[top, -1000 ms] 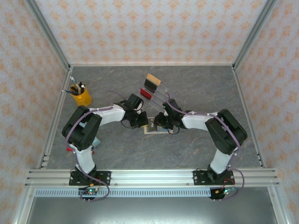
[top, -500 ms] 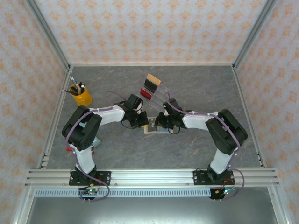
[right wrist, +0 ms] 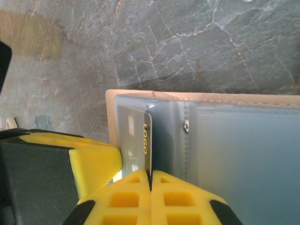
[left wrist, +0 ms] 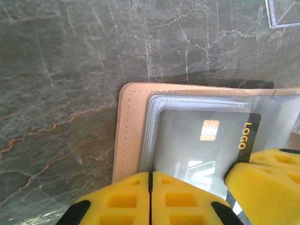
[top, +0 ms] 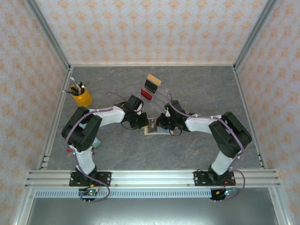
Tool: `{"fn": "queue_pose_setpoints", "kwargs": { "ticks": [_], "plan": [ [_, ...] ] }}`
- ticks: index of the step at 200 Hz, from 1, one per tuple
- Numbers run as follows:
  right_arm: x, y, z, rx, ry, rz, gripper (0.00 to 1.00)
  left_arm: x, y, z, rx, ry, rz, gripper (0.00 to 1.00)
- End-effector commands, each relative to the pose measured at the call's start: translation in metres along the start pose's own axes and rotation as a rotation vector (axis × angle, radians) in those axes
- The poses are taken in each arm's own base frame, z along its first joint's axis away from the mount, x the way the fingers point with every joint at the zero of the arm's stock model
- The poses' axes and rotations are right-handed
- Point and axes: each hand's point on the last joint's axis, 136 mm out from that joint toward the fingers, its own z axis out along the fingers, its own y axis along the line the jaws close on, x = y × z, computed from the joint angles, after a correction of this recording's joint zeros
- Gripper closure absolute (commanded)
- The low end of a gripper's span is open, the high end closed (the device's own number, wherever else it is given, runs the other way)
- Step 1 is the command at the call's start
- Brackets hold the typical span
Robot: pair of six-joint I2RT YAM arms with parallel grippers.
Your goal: Take the credit cards out of the card holder
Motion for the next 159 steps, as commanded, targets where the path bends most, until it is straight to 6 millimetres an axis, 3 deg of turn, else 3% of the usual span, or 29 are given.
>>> {"fn": "queue_pose_setpoints", "kwargs": {
  "ticks": [1, 88, 134, 159],
  "plan": [
    [-0.003, 0.009, -0.008, -0.049, -0.025, -0.005, 0.94, 0.014, 0.027, 0.005, -0.089, 0.028, -0.002, 0.94],
    [-0.013, 0.01, -0.029, -0.158, -0.062, 0.048, 0.97, 0.014, 0.025, 0.004, -0.068, 0.031, -0.007, 0.95],
    [-0.01, -0.004, -0.041, -0.053, -0.078, 0.005, 1.0, 0.012, 0.015, 0.0, -0.042, 0.032, 0.004, 0.94],
    [-0.007, -0.014, -0.052, -0.001, -0.103, -0.016, 1.0, 0.011, 0.006, -0.005, -0.003, 0.032, 0.015, 0.88]
  ]
}}
